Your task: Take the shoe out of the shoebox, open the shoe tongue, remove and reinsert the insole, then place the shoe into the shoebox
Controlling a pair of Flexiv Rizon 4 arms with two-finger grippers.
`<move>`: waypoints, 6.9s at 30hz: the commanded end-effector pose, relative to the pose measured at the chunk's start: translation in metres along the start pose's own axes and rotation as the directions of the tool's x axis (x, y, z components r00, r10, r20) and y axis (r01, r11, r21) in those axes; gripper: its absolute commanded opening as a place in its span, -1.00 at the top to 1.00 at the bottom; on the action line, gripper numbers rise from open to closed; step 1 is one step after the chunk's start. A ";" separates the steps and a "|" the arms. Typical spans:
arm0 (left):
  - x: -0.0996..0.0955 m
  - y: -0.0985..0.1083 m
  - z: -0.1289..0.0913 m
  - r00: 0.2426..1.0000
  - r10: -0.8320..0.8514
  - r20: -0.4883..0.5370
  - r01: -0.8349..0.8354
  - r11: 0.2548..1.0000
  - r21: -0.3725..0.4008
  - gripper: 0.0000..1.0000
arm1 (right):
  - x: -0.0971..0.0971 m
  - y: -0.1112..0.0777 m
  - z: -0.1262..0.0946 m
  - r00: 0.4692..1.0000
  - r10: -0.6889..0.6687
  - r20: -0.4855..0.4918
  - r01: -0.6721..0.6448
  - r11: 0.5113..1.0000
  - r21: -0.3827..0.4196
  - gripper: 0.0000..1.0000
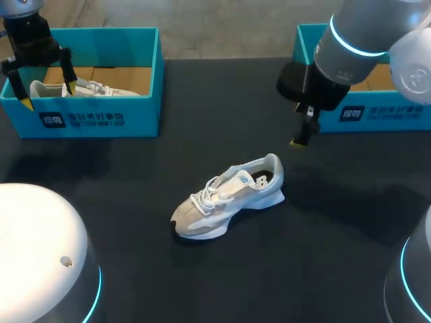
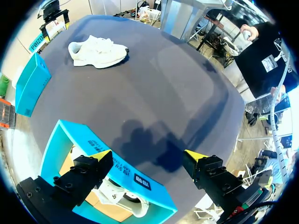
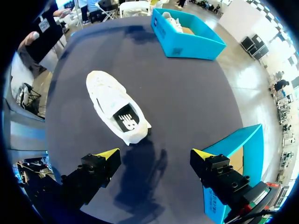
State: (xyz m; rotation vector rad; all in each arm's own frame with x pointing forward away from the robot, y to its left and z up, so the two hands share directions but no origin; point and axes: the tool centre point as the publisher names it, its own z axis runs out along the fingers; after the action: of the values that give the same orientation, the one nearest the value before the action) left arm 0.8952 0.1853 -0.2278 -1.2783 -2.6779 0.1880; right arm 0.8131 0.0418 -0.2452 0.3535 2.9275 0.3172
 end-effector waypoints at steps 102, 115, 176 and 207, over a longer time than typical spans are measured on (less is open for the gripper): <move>0.001 0.000 0.000 1.000 0.001 0.002 -0.001 1.000 -0.002 -1.00 | 0.023 -0.119 0.104 0.986 -0.166 -0.025 0.098 0.688 -0.719 -1.00; 0.001 0.000 0.000 1.000 0.001 0.002 -0.001 1.000 -0.002 -1.00 | 0.022 -0.119 0.105 0.982 -0.184 -0.044 0.097 0.688 -0.719 -1.00; 0.001 0.000 0.000 1.000 0.001 0.002 -0.001 1.000 -0.002 -1.00 | -0.009 -0.036 0.154 0.811 -0.543 -0.218 0.210 0.618 -0.757 -1.00; 0.001 0.000 0.000 1.000 0.001 0.002 -0.001 1.000 -0.002 -1.00 | 0.026 -0.008 0.169 0.766 -0.594 -0.246 0.216 0.598 -0.772 -1.00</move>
State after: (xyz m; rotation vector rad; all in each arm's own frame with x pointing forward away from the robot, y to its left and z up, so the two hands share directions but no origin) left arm 0.8952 0.1852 -0.2278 -1.2783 -2.6779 0.1880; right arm 0.8187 0.0682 -0.4127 -0.6386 2.8576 1.5938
